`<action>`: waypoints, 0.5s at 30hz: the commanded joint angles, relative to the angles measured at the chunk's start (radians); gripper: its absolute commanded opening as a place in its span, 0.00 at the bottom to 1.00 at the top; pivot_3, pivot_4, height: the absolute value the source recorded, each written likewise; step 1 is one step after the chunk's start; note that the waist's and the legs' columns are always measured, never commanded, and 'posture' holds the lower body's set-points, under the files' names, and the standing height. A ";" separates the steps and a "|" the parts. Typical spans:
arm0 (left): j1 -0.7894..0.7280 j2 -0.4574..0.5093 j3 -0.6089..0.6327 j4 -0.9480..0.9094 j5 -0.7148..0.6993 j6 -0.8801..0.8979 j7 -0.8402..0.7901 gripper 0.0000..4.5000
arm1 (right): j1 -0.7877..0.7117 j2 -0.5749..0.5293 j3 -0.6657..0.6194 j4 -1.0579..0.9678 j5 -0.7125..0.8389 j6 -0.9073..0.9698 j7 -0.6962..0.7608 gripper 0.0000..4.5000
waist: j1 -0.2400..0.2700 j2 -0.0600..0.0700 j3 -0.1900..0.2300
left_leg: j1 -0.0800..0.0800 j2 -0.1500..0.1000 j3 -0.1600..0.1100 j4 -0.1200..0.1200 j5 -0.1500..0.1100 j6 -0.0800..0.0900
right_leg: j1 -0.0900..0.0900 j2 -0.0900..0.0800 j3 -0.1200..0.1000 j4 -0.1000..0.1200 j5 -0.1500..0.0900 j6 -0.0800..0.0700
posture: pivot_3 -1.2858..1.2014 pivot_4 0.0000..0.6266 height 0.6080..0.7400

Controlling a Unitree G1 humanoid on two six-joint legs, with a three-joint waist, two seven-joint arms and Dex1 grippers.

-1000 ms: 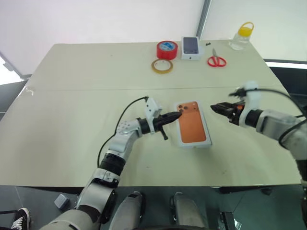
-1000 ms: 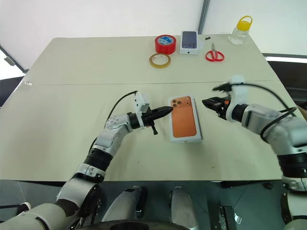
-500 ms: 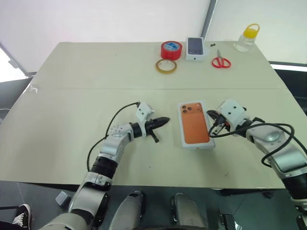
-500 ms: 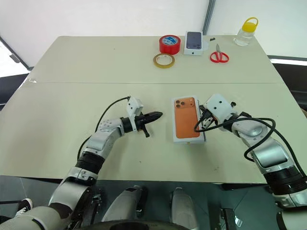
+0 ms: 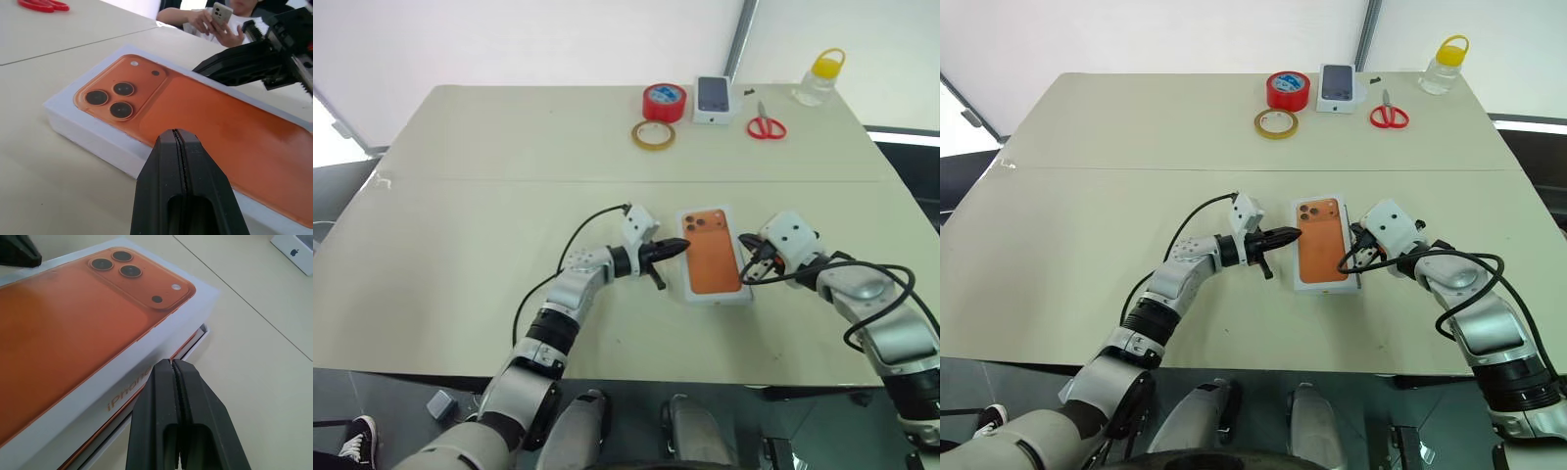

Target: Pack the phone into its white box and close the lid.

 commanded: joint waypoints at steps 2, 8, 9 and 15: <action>-0.005 -0.023 -0.018 -0.028 0.012 -0.005 0.010 0.00 | -0.010 0.015 -0.026 -0.048 -0.017 0.006 0.019 0.01 | -0.002 0.000 0.000 | 0.000 0.000 0.000 0.000 0.000 0.000 | 0.000 0.000 0.000 0.000 0.000 0.000 | 0.52 0.24 1.00; -0.016 -0.001 -0.001 -0.071 0.001 0.017 0.007 0.00 | -0.013 0.020 -0.036 -0.043 -0.043 0.011 0.026 0.01 | -0.004 0.000 0.000 | 0.000 0.000 0.000 0.000 0.000 0.000 | 0.000 0.000 0.000 0.001 0.000 0.000 | 0.52 0.24 1.00; -0.024 0.013 0.011 -0.081 -0.002 0.026 0.010 0.00 | -0.010 0.020 -0.037 -0.043 -0.049 0.009 0.026 0.01 | -0.004 0.000 0.000 | 0.000 0.000 0.000 0.000 0.000 0.000 | 0.000 0.000 0.000 0.001 0.000 0.000 | 0.52 0.24 1.00; -0.014 0.152 -0.028 -0.161 0.051 0.147 -0.006 0.00 | -0.010 0.026 -0.049 -0.028 -0.069 0.010 0.022 0.01 | -0.005 0.000 0.000 | 0.000 0.000 0.000 0.000 0.002 -0.003 | -0.001 0.001 0.000 0.001 0.000 0.000 | 0.52 0.24 1.00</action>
